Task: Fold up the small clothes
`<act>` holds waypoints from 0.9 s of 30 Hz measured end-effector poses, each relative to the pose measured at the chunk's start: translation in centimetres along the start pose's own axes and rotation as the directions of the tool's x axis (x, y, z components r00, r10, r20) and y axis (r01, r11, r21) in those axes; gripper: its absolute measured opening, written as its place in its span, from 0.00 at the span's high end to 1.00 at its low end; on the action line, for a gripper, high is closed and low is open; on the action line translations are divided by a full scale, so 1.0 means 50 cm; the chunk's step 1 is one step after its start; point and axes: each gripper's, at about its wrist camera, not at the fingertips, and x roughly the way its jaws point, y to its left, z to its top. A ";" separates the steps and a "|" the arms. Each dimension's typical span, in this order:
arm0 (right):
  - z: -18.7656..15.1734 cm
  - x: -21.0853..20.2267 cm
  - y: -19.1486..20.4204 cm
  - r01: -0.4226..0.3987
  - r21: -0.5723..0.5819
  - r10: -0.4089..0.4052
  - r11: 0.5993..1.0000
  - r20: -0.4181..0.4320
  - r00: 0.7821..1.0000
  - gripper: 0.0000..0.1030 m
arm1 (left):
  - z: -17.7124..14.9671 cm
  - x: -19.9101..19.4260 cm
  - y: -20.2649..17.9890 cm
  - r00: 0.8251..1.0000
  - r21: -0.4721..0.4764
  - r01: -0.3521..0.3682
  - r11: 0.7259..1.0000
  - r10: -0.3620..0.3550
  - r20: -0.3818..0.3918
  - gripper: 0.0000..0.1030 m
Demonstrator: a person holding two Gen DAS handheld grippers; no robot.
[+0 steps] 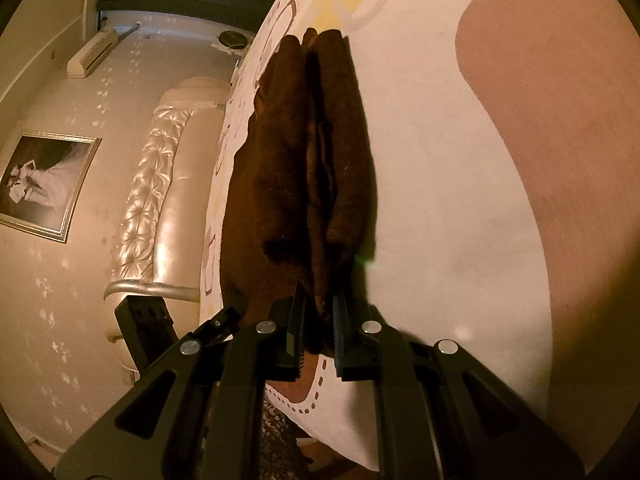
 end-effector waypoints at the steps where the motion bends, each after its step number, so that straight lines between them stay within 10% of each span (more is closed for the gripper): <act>1: 0.000 0.000 0.000 0.002 0.001 -0.002 1.000 0.002 1.000 0.90 | -0.001 0.000 -0.002 1.000 0.003 -0.004 1.000 0.004 0.003 0.74; 16: -0.031 -0.062 -0.003 0.099 0.024 -0.100 0.995 0.034 0.994 0.78 | -0.054 -0.045 -0.030 0.988 0.028 -0.142 0.989 0.140 0.064 0.27; 23: -0.065 -0.078 0.053 0.219 -0.053 -0.213 0.974 0.100 0.972 0.30 | -0.088 -0.073 -0.053 0.966 0.052 -0.250 0.967 0.245 0.081 0.21; 27: -0.094 -0.069 0.096 0.341 -0.138 -0.323 0.930 0.136 0.937 0.27 | -0.099 -0.099 -0.066 0.953 0.070 -0.285 0.956 0.275 0.124 0.20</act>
